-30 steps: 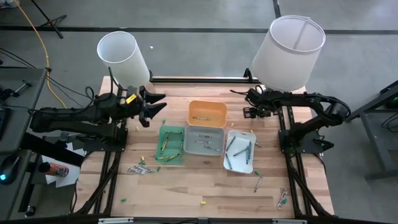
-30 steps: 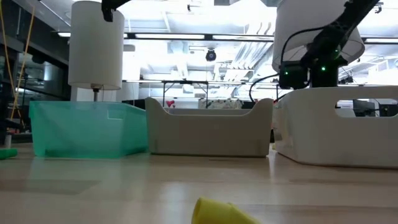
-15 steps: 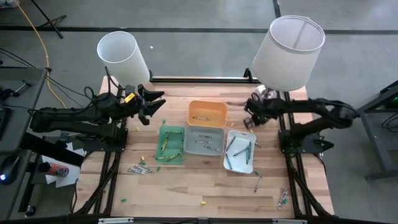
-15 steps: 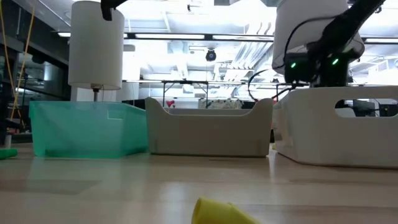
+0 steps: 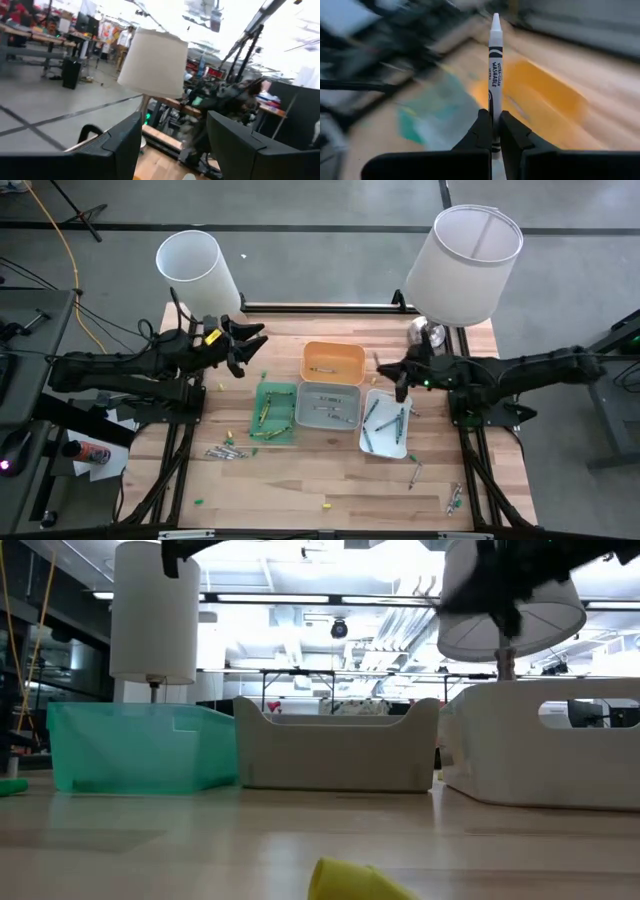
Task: Sort crayons
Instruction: Put the white crayon into the gray bin
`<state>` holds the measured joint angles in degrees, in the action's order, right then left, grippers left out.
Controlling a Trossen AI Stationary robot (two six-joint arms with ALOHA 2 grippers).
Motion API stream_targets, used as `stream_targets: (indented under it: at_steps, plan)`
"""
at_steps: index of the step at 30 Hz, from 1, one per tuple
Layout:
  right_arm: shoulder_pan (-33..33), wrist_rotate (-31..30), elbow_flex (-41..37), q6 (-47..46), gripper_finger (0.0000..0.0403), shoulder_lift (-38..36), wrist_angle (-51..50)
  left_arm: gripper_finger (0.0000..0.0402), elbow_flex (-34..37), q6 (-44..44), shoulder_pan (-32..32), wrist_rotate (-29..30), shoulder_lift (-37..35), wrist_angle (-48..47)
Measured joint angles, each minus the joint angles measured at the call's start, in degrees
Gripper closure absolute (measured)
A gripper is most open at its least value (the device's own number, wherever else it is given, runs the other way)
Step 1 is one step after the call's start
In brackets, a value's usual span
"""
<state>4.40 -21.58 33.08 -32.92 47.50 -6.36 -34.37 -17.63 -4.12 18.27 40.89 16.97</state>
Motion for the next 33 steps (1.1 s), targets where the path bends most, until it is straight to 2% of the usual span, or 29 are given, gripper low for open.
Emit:
stream_targets:
  at_steps: [2,5,12,16,20,24,28,33]
  plan:
    - [2.4,0.7,0.1,5.2,0.0401,2.4,9.0,0.0192,0.0,-1.4,0.0,0.4,0.6,0.0]
    - [4.8,1.2,0.1,8.2,0.0402,6.9,18.2,0.0192,0.0,-3.5,0.0,0.4,1.5,0.0]
    - [5.8,1.2,1.2,6.2,0.0402,14.8,27.2,0.0192,0.0,-3.5,0.1,-2.6,1.7,0.0]
    - [5.8,1.2,9.7,7.1,0.0402,20.4,18.1,0.0192,0.0,-3.2,0.1,-7.3,-0.9,0.0]
    - [4.9,4.2,22.4,9.9,0.0403,28.8,-2.3,0.0192,0.0,0.1,0.1,-10.5,-4.6,-0.2]
    - [4.2,8.8,31.2,10.0,0.0403,38.5,-18.4,0.0192,0.0,2.6,0.1,-10.7,-7.0,-0.5]
    - [4.2,11.1,35.2,10.7,0.0402,46.6,-24.3,0.0192,0.0,4.7,0.1,-10.7,-8.2,-0.5]
    - [3.5,11.1,37.4,11.0,0.04,53.6,-24.7,0.0192,0.0,4.4,0.1,-10.7,-7.9,-0.7]
